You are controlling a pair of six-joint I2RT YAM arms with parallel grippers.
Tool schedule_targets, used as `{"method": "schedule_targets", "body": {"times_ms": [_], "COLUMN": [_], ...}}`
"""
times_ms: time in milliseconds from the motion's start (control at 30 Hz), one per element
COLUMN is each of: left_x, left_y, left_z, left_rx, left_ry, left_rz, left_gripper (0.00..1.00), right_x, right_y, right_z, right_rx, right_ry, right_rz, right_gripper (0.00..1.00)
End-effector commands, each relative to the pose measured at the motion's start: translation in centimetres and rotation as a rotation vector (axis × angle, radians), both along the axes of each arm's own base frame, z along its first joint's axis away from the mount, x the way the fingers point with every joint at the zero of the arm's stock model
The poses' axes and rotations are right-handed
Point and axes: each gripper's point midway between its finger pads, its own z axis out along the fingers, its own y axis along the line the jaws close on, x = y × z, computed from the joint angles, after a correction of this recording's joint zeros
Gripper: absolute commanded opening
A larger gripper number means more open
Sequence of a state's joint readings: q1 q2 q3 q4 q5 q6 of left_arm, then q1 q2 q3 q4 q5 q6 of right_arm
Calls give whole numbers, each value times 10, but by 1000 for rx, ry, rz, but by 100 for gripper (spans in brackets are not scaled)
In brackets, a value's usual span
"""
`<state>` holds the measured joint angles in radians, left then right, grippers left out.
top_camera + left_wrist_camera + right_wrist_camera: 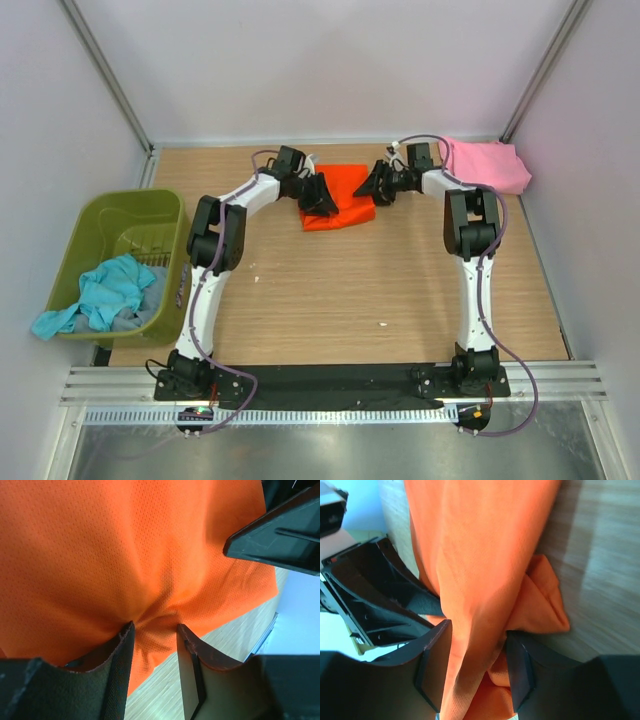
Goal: Fold and stack the t-shirts
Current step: Neatly place the folded tshirt to the corner
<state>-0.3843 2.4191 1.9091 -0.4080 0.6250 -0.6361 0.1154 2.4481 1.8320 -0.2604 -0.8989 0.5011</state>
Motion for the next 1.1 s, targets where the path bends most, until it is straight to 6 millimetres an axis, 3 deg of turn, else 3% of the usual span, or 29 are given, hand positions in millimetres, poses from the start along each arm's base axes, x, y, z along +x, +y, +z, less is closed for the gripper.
{"method": "schedule_targets", "body": {"times_ms": [0,67,100,167,200,233,300,333,400,433,533,667,733,767,800,867,1067], "left_x": [5,6,6,6,8,8,15,26,40,53,63,57,52,46,41,35,22], "left_y": [13,14,14,13,14,15,21,32,46,62,91,126,139,141,145,146,145], "left_z": [3,2,1,4,10,15,30,50,77,94,145,162,165,157,166,167,164], "left_rx": [84,93,101,106,107,115,144,193,253,318,384,405,411,421,420,424,406], "left_ry": [-47,-56,-58,-68,-90,-103,-155,-226,-320,-397,-532,-533,-525,-508,-522,-521,-502], "left_rz": [14,12,12,9,2,-3,1,28,60,74,96,140,155,142,146,141,132], "left_gripper": [41,41,41,41,41,43,48,52,55,58,60,61,61,61,61,61,61], "right_x": [-21,-24,-22,-16,-5,-3,12,20,33,37,38,31,30,31,31,35,59], "right_y": [8,10,10,7,5,0,-12,-18,-36,-44,-69,-98,-119,-125,-130,-166,-228], "right_z": [-25,-27,-25,-19,-8,-3,15,42,70,97,138,160,159,160,164,168,174], "right_rx": [-25,-31,-35,-53,-87,-113,-186,-213,-291,-336,-459,-531,-561,-600,-633,-717,-828], "right_ry": [70,66,56,34,-34,-42,-147,-213,-305,-395,-530,-579,-568,-586,-605,-613,-634], "right_rz": [34,46,46,44,46,43,48,51,29,48,60,47,16,18,23,-13,-50], "right_gripper": [51,41,28,16,5,2,1,1,1,1,1,1,1,1,1,1,1]}}
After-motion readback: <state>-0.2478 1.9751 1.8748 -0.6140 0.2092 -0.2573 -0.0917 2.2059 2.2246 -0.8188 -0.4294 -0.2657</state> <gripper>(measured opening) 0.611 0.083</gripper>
